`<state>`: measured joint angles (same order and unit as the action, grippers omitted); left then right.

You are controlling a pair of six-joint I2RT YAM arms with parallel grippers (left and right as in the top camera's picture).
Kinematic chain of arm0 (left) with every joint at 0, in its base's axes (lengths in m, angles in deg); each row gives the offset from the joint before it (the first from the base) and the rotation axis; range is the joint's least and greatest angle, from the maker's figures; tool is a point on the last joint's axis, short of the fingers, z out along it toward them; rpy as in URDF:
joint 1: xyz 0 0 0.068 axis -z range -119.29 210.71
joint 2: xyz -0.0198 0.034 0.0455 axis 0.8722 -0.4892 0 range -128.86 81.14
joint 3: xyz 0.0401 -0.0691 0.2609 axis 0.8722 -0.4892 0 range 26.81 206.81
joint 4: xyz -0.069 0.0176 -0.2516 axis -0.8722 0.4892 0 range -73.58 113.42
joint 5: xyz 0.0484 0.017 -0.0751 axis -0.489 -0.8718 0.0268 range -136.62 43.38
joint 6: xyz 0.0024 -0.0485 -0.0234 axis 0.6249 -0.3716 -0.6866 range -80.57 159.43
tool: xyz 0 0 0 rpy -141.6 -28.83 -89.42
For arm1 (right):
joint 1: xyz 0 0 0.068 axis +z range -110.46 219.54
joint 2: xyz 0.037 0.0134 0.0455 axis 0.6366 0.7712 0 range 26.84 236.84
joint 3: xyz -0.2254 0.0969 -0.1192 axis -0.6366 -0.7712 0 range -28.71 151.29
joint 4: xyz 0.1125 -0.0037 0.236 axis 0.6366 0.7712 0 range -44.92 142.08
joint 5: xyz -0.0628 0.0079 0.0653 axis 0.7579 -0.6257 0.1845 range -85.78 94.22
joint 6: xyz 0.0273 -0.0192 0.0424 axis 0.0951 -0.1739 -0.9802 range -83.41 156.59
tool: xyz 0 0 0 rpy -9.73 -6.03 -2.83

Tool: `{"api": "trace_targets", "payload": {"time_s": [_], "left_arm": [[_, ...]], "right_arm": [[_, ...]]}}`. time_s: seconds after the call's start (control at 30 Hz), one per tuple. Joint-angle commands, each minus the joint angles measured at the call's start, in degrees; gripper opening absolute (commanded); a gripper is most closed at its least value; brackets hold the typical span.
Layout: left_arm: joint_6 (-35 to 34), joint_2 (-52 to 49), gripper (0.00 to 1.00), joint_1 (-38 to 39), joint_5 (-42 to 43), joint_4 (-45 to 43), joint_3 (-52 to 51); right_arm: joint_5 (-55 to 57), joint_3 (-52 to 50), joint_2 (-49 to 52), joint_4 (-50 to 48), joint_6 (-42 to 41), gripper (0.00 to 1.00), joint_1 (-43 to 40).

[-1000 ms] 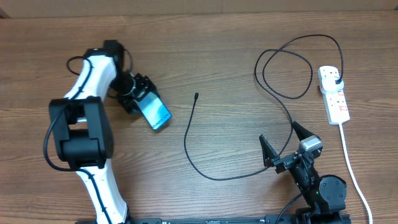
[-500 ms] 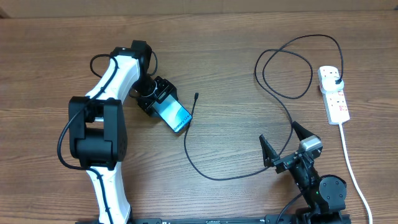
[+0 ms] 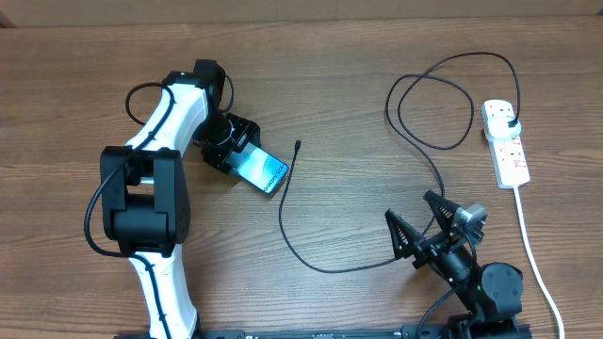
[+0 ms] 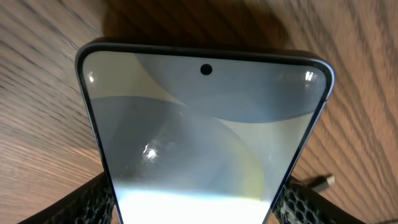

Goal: Plug charger to phone and switch on socket
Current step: 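Lift the phone with the left gripper and tilt it toward the cable, then move the right gripper to the black cable's USB-C end and grasp it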

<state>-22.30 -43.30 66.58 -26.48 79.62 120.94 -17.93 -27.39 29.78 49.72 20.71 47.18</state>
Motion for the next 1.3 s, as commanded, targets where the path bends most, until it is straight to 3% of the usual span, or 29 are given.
{"api": "trace_targets", "payload": {"time_s": [0.0, 0.17, 0.3, 0.53, 0.87, 1.1, 1.27], "left_arm": [[-2.67, -0.37, 0.42, -0.37, -2.71, 0.04, 1.36], [-2.80, -0.37, 0.44, -0.61, -2.71, -0.24, 1.40], [-2.43, -0.37, 0.43, -1.68, -2.73, -0.02, 1.40], [2.32, -0.37, 0.45, -4.04, -4.66, 0.00, 1.40], [5.29, -0.37, 0.45, -6.45, 4.85, 1.88, 1.42], [6.08, -0.37, 0.46, -6.60, 5.35, 2.60, 1.40], [6.08, -0.37, 0.46, -6.60, 5.38, 2.60, 1.40]], "right_arm": [[-3.69, 6.99, 5.62, 2.62, -3.96, 1.00, 0.07], [-7.15, 17.22, 17.77, 9.16, -4.96, 1.00, 0.07], [-10.95, 29.42, 32.98, 16.72, -4.90, 1.00, 0.07], [-19.15, 46.18, 54.10, 28.96, -4.94, 1.00, 0.07], [-25.03, 47.71, 71.71, 12.85, -11.39, 1.00, 0.42], [-16.85, 47.71, 78.31, 10.49, -20.35, 0.77, 3.78], [-10.93, 48.33, 82.58, 7.34, -26.21, 0.67, 9.22]]}}
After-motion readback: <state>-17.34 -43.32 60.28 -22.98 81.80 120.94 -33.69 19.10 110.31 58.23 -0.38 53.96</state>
